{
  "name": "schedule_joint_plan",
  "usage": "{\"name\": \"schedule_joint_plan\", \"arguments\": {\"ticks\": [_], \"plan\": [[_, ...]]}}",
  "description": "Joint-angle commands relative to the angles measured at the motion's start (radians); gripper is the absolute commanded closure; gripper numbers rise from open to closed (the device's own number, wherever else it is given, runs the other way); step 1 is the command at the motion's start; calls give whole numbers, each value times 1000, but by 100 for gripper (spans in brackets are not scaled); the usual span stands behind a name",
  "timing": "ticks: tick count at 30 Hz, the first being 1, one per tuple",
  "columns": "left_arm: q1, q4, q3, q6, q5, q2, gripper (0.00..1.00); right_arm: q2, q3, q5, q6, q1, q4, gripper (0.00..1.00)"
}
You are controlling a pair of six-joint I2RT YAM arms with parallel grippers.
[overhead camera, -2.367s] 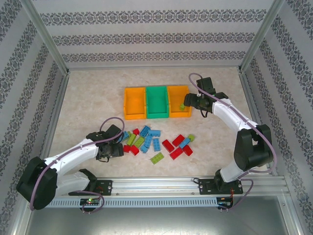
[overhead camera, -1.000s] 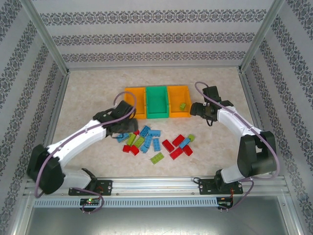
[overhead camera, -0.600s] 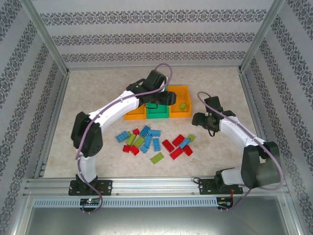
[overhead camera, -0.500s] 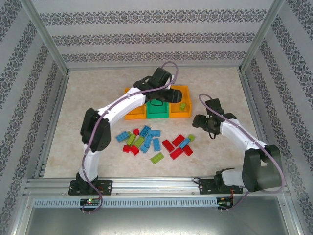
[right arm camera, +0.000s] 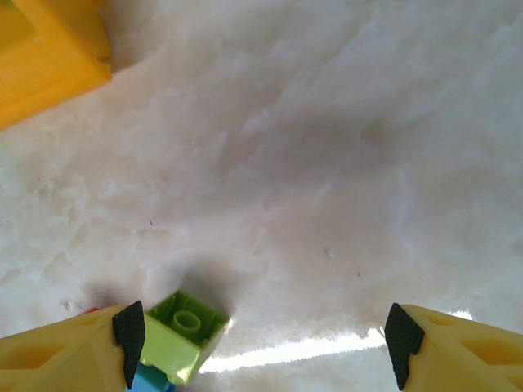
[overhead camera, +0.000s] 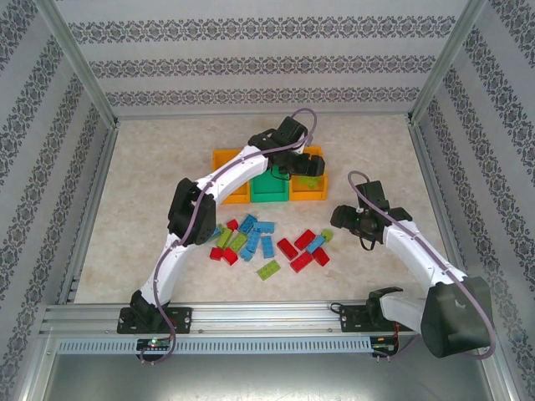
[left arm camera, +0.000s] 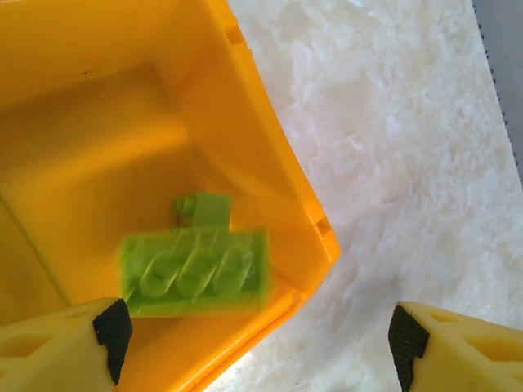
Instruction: Sort the legos into containers by color
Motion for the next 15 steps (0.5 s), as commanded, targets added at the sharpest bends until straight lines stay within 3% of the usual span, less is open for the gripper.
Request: {"name": "schedule_joint_plan", "arguments": {"ticks": [1,9,15], "plan": [[-1,-26,27,-14,6,-32,0,-48,-16,-20,47,51,-53,20],[-19,19,-39,21,-54,-137,0,-10,-9,-30,255,154,-49,22],[-24,107,-221,61,-122,-266,0,63,-8,-37,403,177,-43,22]]}}
